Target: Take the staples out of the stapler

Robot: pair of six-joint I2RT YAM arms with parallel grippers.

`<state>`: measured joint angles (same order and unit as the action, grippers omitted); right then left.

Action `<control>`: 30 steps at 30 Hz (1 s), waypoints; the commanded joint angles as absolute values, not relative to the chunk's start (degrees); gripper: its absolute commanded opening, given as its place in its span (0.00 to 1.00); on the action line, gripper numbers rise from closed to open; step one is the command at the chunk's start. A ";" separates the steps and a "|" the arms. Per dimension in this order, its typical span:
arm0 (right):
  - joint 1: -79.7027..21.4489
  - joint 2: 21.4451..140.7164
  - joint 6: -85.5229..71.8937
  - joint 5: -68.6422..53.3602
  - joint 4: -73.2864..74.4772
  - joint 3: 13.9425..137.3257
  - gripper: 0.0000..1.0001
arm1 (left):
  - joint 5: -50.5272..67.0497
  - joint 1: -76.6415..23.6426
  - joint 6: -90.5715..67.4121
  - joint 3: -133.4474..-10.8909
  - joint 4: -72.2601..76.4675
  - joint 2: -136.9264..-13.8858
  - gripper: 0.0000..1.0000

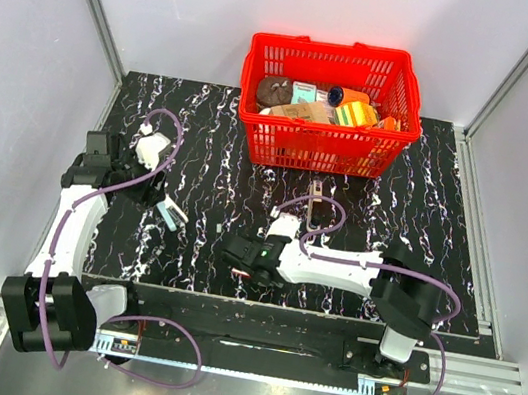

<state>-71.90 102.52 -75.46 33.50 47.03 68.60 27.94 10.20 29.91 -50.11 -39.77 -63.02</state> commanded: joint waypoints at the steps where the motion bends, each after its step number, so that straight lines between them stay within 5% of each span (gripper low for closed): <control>1: -71.37 101.95 -75.41 34.45 45.53 70.05 0.13 | 27.07 10.46 29.79 -50.01 -38.76 -61.35 0.60; 30: -69.26 103.10 -74.44 28.13 42.98 67.85 0.15 | 26.72 10.46 30.23 -49.83 -38.76 -61.17 0.60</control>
